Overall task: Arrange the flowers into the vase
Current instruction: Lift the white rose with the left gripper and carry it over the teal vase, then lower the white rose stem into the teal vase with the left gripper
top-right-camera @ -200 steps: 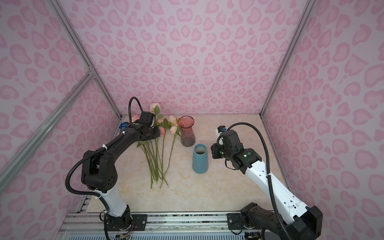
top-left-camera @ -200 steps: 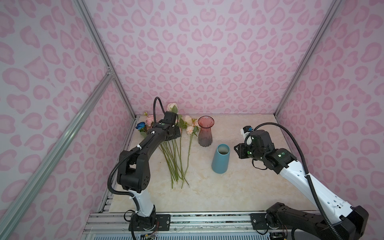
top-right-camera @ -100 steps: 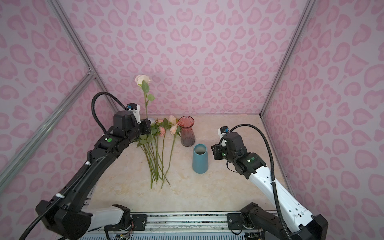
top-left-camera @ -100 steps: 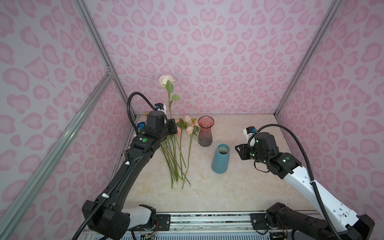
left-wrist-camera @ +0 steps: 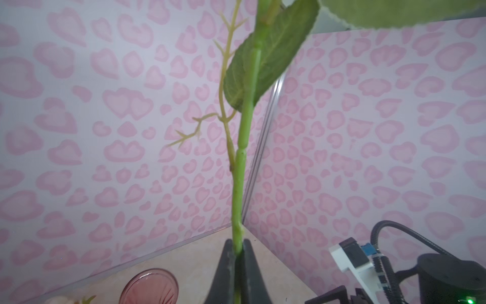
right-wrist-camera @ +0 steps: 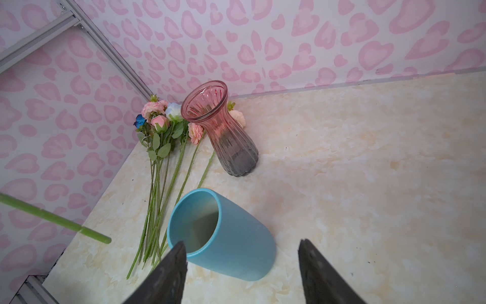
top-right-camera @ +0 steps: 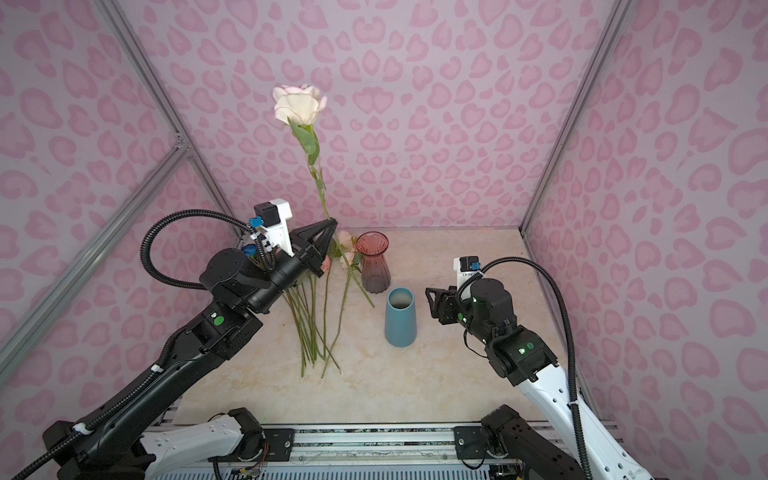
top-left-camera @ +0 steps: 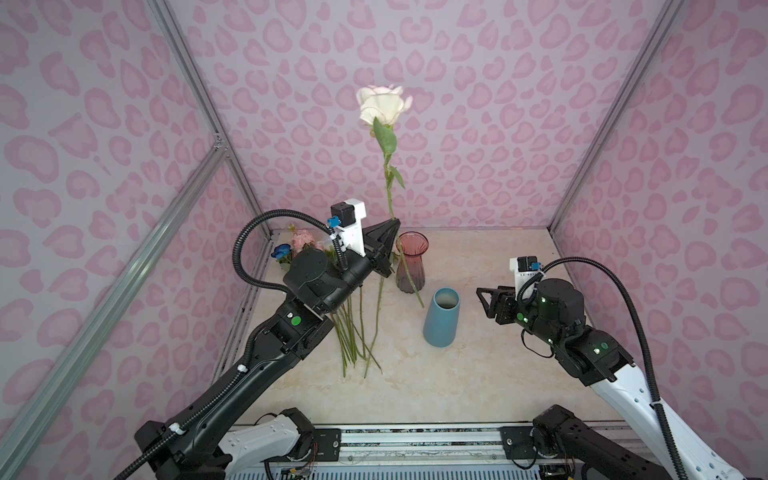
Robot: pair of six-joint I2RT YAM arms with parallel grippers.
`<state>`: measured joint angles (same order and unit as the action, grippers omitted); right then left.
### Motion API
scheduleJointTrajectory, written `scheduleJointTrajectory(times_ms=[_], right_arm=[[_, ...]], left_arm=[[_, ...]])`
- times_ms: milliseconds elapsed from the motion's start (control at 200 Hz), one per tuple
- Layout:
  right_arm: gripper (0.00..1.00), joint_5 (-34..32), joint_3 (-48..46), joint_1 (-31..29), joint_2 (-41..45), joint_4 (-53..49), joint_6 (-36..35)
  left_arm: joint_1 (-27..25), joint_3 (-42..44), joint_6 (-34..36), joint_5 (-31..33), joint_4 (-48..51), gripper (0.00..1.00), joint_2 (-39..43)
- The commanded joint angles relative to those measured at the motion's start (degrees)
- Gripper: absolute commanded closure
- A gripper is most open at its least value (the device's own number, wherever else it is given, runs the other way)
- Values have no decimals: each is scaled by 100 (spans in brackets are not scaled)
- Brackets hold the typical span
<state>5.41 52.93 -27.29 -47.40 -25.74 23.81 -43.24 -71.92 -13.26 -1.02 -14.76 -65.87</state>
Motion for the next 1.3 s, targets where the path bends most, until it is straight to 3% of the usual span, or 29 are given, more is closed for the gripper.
scheduleJointTrajectory(times_ms=[0, 120, 350, 815, 1295], right_arm=[[33, -49, 85, 56, -13, 30, 209], [34, -118, 140, 83, 65, -4, 243], [35, -71, 124, 171, 301, -101, 253], [35, 59, -190, 311, 365, -71, 307], [34, 181, -147, 329, 134, -89, 268]], left_arm=[[-332, -457, 500, 110, -944, 97, -490], [-581, -990, 774, 205, -920, 97, -1101], [-641, -1002, 1059, 503, -984, 97, -1657], [-755, -361, 848, 673, -426, 97, -1999], [-905, -79, 543, 462, -35, 89, -2285]])
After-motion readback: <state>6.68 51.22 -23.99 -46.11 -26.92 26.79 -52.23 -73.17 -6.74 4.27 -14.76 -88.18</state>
